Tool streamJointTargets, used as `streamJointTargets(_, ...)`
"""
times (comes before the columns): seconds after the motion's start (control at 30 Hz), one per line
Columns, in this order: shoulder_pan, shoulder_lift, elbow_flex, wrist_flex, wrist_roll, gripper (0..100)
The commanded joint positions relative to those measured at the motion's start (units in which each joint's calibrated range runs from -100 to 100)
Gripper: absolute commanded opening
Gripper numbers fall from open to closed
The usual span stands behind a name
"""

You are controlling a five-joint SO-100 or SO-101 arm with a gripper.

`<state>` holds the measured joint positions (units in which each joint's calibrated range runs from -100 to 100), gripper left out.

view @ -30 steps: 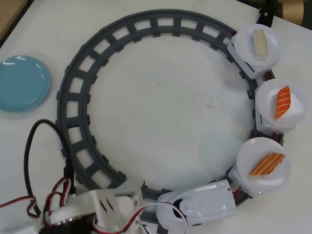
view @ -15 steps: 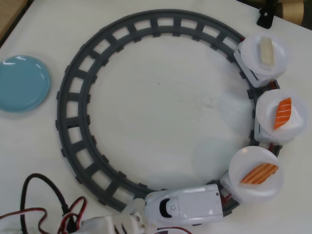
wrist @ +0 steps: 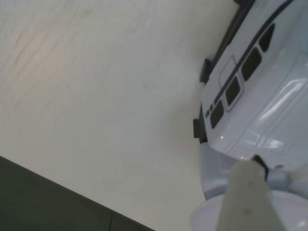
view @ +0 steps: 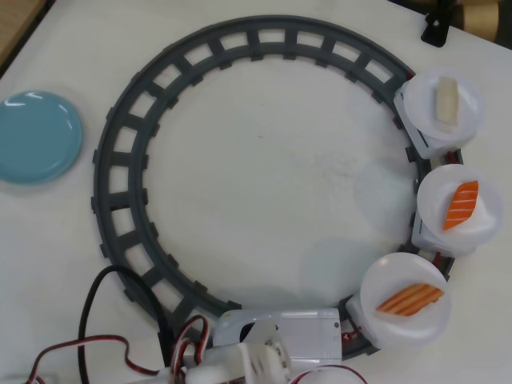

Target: Pick up the sushi from the Shinkansen and put it on the blue dish

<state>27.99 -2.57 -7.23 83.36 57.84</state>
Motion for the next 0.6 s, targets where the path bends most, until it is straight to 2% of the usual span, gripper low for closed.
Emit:
streamJointTargets(0.0,0.0,2.0,-6.0,-0.2,-0.7,29)
streamJointTargets(0.57,-2.3,11.1,-13.9,-0.4,-0.7,29)
